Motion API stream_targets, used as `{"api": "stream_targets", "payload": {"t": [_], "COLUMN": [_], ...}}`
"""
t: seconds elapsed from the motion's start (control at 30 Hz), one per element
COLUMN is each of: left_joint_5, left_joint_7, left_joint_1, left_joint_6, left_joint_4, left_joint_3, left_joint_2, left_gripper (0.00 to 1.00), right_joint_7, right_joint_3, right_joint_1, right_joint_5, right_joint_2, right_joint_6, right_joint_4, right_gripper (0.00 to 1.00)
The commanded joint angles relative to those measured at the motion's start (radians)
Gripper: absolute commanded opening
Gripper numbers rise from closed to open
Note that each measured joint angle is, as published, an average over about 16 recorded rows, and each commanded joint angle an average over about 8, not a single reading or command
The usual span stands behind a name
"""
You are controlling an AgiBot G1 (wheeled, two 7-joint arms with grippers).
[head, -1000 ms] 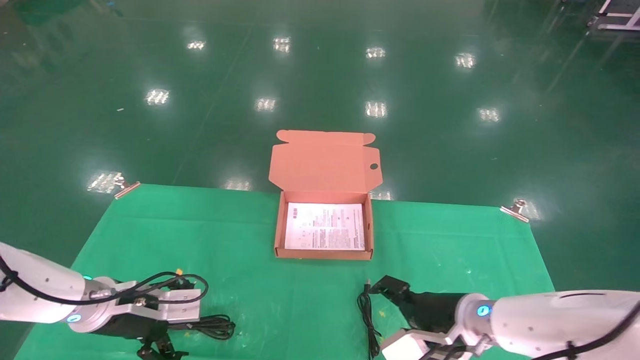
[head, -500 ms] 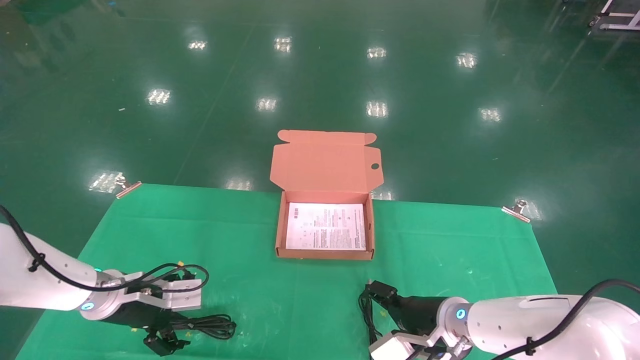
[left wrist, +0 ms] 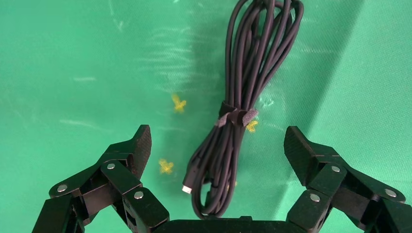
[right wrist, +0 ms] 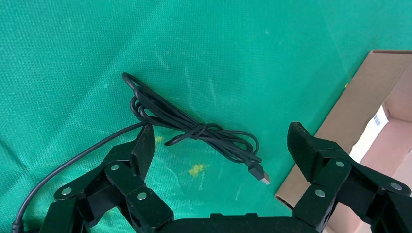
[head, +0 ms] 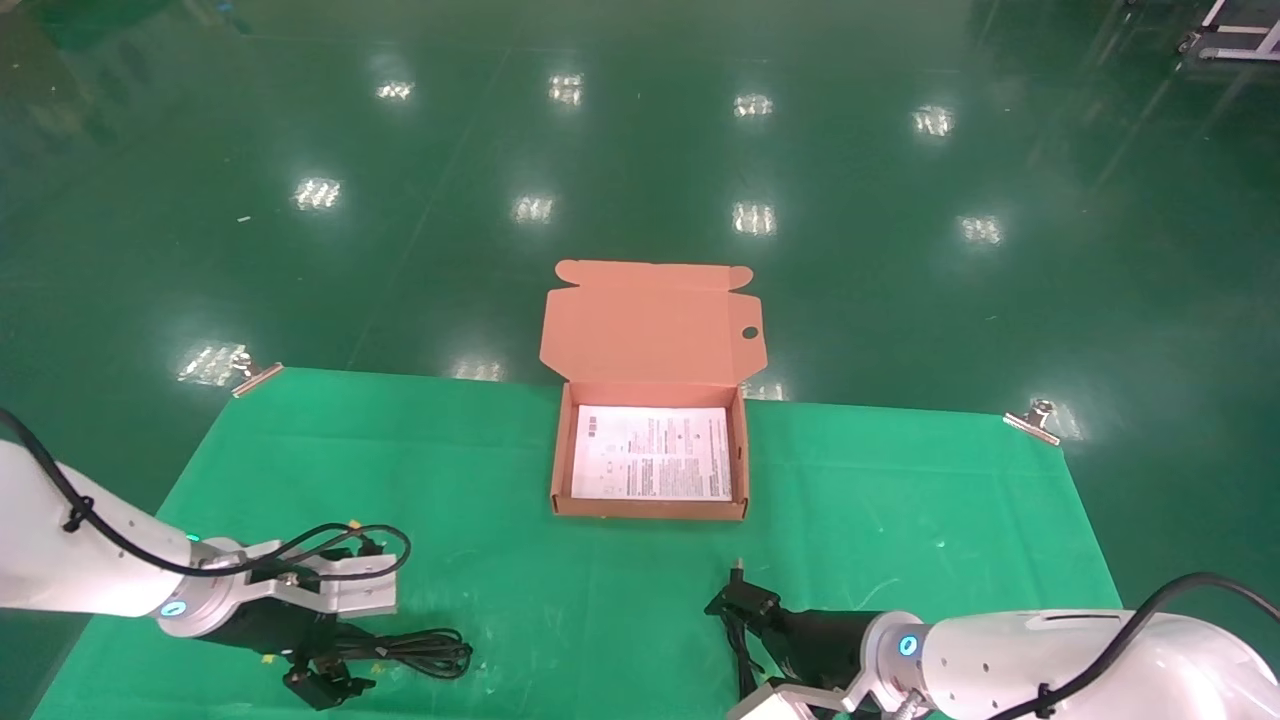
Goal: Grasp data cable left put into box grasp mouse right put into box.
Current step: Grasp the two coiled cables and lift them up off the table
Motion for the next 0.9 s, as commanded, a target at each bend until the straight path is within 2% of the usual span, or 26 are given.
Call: {"api": "stream_targets", "payload": {"t": [0.03, 0.13, 0.17, 0.2, 0.9], "left_joint_5": [0.002, 0.002, 0.002, 0.002, 0.002], "left_joint_7": [0.001, 0.003, 0.003, 0.003, 0.001], "left_joint_1": [-0.002, -0.004, -0.004, -0.004, -0.002], "left_joint_6": [-0.004, -0.005, -0.006, -0.006, -0.003], "left_joint_4": [0.017, 0.028, 0.031, 0.031, 0.014], "left_joint_3": [0.001, 0.001, 0.001, 0.001, 0.001], "left_joint_2": [0.004, 0.007, 0.008, 0.008, 0.003], "left_gripper": [0.55, 0.18, 0.06, 0.0, 0.0], "right_joint_7": [-0.003, -0.004, -0.004, -0.004, -0.003], "right_joint_3": [-0.001, -0.002, -0.002, -0.002, -0.001], "right_joint_1": [-0.002, -0.003, -0.004, -0.004, -0.002], "right_joint_5": [0.0, 0.0, 0.0, 0.0, 0.0], "right_joint_2": [-0.004, -0.006, -0.007, -0.007, -0.003], "right_joint_6": [0.004, 0.008, 0.009, 0.009, 0.004], "right_joint_4": [-0.008, -0.014, -0.015, -0.015, -0.007], "right_gripper": [0.43, 0.07, 0.01, 0.0, 0.0]}}
